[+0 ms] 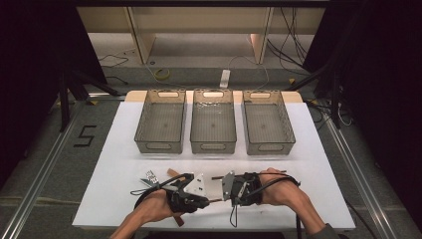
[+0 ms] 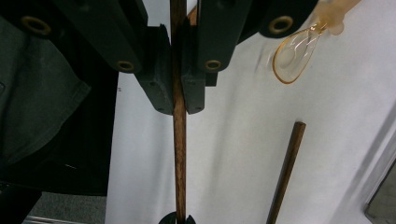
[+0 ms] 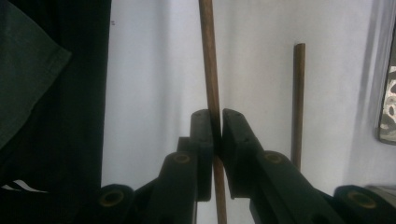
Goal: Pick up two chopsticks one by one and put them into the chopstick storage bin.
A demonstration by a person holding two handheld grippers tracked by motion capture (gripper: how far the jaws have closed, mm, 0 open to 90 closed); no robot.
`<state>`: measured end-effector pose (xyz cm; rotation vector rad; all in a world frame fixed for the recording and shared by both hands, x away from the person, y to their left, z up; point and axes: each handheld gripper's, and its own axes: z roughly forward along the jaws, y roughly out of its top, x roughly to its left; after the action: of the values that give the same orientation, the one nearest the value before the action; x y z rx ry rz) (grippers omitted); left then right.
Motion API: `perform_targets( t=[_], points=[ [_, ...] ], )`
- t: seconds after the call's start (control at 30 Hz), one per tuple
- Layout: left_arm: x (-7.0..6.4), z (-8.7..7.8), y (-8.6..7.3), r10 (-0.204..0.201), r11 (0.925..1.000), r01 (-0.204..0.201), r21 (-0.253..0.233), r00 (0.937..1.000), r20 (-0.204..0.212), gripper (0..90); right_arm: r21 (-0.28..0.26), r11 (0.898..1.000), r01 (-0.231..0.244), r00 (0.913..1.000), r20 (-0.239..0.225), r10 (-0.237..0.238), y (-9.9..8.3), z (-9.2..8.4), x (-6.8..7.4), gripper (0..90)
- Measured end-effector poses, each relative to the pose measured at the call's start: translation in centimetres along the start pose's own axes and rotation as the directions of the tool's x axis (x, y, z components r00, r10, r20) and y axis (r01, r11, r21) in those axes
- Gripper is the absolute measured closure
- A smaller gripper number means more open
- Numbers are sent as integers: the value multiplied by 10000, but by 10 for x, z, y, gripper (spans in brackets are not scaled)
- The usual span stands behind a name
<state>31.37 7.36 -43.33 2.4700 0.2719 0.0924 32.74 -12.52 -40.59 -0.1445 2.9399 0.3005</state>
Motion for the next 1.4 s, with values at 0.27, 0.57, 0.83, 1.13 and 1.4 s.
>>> perform_targets(
  t=[0.27,0.57,0.83,1.13,1.4],
  points=[
    [6,-5,-4,-258,9996,251,-143,9987,-446,838,-1129,9872,-1125,9920,440,1180,-14,-21,-12,568],
    [14,-14,-9,-787,9968,767,-211,9894,-1218,839,-3277,8943,-3048,9367,666,3436,-33,-28,-26,386],
    [25,-26,-14,-1810,9828,1707,-701,9659,-1850,839,-5424,7336,-4096,8491,675,5239,-44,-36,-22,363],
    [39,-42,-24,-3106,9476,2775,-1582,9161,-2536,839,-5558,6711,-4906,7890,436,6129,-59,-20,-20,306],
    [47,-56,-29,-3786,9176,3138,-2439,8769,-2962,839,-6529,5217,-5491,7001,-185,7138,-74,-12,-15,275]
  ],
)
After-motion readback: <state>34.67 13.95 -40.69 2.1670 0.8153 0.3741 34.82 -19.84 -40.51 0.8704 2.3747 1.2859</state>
